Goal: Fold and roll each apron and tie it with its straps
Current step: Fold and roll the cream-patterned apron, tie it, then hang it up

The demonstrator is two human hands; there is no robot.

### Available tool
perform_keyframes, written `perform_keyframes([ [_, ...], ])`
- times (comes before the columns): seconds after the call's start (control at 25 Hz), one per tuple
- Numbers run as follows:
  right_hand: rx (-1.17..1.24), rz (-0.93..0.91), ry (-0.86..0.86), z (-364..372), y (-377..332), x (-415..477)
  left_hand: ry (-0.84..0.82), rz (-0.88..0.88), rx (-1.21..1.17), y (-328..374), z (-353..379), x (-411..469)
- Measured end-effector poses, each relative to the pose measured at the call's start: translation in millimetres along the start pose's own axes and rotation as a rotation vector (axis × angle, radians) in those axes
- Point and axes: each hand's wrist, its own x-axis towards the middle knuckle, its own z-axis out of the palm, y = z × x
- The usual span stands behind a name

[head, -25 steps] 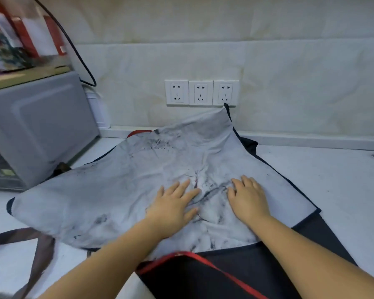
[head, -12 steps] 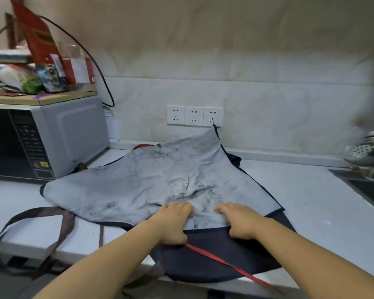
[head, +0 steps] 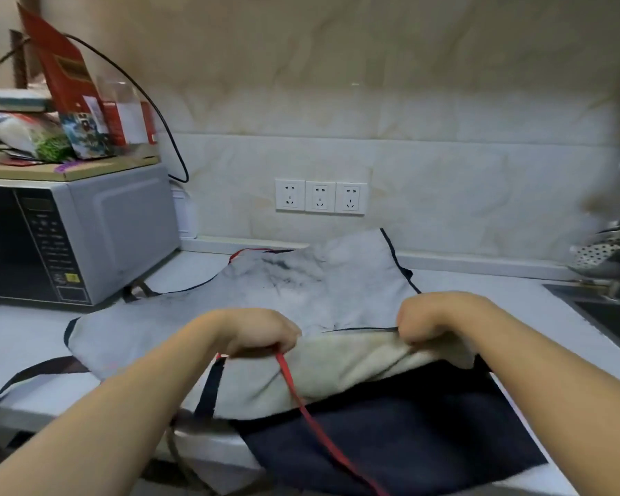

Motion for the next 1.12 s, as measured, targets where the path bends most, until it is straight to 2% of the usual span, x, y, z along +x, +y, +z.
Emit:
perform_keyframes([
  [0.04, -0.027, 0.024, -0.042, -17, 8, 7, -0.062, -0.033, -0.123, 5, -13, -1],
  [0.08, -0.03, 0.057, -0.04, -29, 14, 16, -0.073, -0.049, -0.123, 8, -25, 1],
  [0.12, -0.032, 0.089, 0.03, -37, 18, 27, -0.002, -0.062, -0.019, 9, -34, 10],
  [0.16, -0.049, 0.133, 0.189, -37, 18, 41, 0.137, -0.087, 0.153, 8, -41, 23],
  [0.24, -0.083, 0.234, 0.596, -18, 13, 67, 0.54, -0.181, 0.537, -4, -38, 51],
  [0.28, -0.045, 0.252, 0.712, 1, 9, 77, 0.729, -0.197, 0.684, -11, -28, 62],
  [0.32, 0.025, 0.263, 0.76, 22, 5, 85, 0.873, -0.16, 0.799, -20, -16, 75],
  [0.4, 0.165, 0.265, 0.714, 61, 1, 96, 1.004, 0.006, 0.89, -32, 9, 94],
  [0.44, 0.223, 0.265, 0.651, 75, 2, 100, 0.968, 0.088, 0.883, -34, 20, 101],
  [0.48, 0.28, 0.258, 0.585, 85, 5, 103, 0.863, 0.141, 0.825, -31, 32, 107],
  [0.56, 0.407, 0.249, 0.477, 100, 12, 109, 0.604, 0.129, 0.67, -26, 55, 114],
  [0.6, 0.449, 0.271, 0.472, 104, 17, 108, 0.519, 0.097, 0.633, -27, 64, 117],
  [0.68, 0.505, 0.392, 0.581, 109, 30, 104, 0.426, 0.009, 0.631, -35, 77, 121],
  [0.76, 0.627, 0.556, 0.675, 109, 47, 97, 0.443, -0.031, 0.622, -41, 80, 122],
  [0.84, 0.802, 0.673, 0.628, 109, 67, 97, 0.478, -0.032, 0.616, -43, 79, 122],
  [0.92, 0.914, 0.652, 0.568, 109, 80, 101, 0.512, -0.034, 0.615, -43, 75, 121],
  [1.04, 1.014, 0.52, 0.755, 103, 80, 102, 0.57, -0.046, 0.64, -49, 72, 119],
  [1.12, 0.89, 0.52, 0.847, 97, 78, 102, 0.616, -0.067, 0.655, -55, 69, 114],
])
